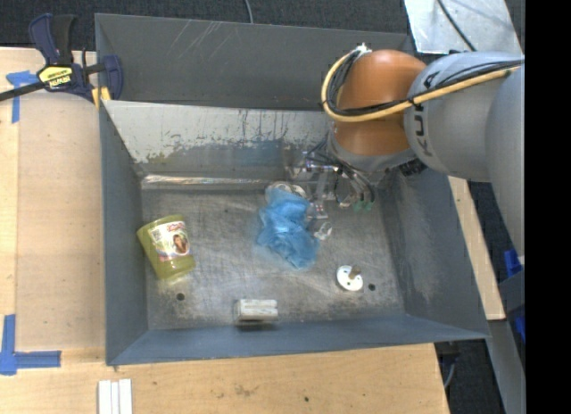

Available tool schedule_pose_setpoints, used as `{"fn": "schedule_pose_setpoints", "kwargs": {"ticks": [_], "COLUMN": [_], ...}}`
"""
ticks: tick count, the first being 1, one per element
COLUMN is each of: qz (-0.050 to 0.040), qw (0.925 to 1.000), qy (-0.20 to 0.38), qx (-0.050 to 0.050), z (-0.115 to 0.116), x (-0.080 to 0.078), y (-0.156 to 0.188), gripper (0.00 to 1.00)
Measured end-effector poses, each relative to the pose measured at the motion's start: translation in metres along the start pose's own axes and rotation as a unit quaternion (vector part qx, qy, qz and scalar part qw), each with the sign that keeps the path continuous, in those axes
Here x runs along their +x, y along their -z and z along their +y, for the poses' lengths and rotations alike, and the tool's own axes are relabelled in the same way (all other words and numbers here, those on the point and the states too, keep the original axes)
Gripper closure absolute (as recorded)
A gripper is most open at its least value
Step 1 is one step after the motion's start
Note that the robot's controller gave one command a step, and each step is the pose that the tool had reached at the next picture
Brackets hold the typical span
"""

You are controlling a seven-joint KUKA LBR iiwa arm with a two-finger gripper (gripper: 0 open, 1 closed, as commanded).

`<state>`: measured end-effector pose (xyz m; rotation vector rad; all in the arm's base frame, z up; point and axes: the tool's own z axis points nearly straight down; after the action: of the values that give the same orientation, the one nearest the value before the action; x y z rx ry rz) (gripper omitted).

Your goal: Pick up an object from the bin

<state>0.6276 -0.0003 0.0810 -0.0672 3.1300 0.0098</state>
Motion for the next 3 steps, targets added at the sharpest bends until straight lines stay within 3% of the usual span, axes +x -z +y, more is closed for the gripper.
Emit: {"fn": "schedule_pose_setpoints", "kwargs": {"ticks": [1,2,3], "qz": [-0.0125,-0.0125,0.0047], "qw": [0.9663,0.9665,0.9689], "qy": [0.257,0.256,0.247], "qx": [0.007,0.007,0.002], "z": [-0.006,-0.006,-0.006], "x": [-0.005,-0.005,0.009], "y": [0.004,0.004,0.044], "gripper": [1.0,1.0,1.0]}}
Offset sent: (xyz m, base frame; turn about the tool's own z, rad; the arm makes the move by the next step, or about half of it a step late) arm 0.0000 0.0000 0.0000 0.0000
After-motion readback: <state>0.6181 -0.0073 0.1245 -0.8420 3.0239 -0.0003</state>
